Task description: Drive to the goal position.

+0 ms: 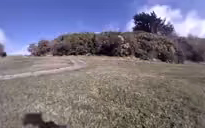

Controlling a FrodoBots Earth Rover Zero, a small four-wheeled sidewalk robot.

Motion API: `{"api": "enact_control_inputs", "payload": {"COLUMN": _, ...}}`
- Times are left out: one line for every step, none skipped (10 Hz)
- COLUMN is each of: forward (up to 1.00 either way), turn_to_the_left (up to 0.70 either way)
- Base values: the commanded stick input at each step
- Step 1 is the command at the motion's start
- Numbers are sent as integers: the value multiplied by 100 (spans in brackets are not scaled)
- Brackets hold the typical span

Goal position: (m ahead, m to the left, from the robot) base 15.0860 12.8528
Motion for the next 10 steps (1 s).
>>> {"api": "enact_control_inputs", "payload": {"forward": 70, "turn_to_the_left": 35}}
{"api": "enact_control_inputs", "payload": {"forward": 70, "turn_to_the_left": 35}}
{"api": "enact_control_inputs", "payload": {"forward": 70, "turn_to_the_left": 35}}
{"api": "enact_control_inputs", "payload": {"forward": 70, "turn_to_the_left": 0}}
{"api": "enact_control_inputs", "payload": {"forward": 70, "turn_to_the_left": 0}}
{"api": "enact_control_inputs", "payload": {"forward": 70, "turn_to_the_left": 34}}
{"api": "enact_control_inputs", "payload": {"forward": 70, "turn_to_the_left": 35}}
{"api": "enact_control_inputs", "payload": {"forward": 70, "turn_to_the_left": 13}}
{"api": "enact_control_inputs", "payload": {"forward": 70, "turn_to_the_left": 6}}
{"api": "enact_control_inputs", "payload": {"forward": 70, "turn_to_the_left": 0}}
